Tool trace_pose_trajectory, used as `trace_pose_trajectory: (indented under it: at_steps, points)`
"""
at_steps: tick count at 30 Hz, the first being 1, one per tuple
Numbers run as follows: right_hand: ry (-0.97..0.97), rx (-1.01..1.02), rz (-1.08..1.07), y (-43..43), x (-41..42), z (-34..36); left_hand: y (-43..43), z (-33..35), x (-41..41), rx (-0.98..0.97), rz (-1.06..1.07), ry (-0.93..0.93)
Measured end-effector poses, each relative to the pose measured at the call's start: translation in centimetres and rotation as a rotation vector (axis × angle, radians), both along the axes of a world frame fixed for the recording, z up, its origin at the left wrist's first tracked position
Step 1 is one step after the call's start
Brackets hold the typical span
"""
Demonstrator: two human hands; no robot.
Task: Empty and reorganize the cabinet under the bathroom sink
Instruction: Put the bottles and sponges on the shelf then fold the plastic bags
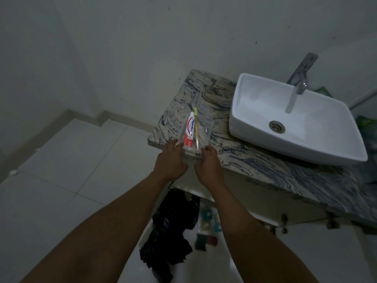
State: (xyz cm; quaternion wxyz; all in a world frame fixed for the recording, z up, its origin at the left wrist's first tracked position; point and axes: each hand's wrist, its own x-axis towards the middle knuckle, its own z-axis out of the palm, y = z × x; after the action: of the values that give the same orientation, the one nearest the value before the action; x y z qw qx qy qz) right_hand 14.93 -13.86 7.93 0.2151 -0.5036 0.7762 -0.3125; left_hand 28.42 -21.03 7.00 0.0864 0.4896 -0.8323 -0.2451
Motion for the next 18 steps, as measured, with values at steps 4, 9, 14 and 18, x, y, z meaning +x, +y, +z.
trace_pose_trajectory:
  at_steps: [4,9,14,18]
  points:
    - [0.007,-0.020,0.025,0.1,0.0,-0.3,-0.4,0.3,0.0,0.015,-0.002,-0.052]
    - [0.003,-0.040,0.035,0.2,-0.3,-0.5,0.0,0.4,0.3,-0.003,-0.019,-0.084]
    - [-0.062,-0.148,-0.088,3.1,-0.5,-1.2,2.7,-0.5,1.0,-0.117,0.053,0.153]
    - [-0.102,-0.064,-0.197,9.3,-1.6,-4.7,6.5,-3.3,0.7,-0.079,0.030,0.181]
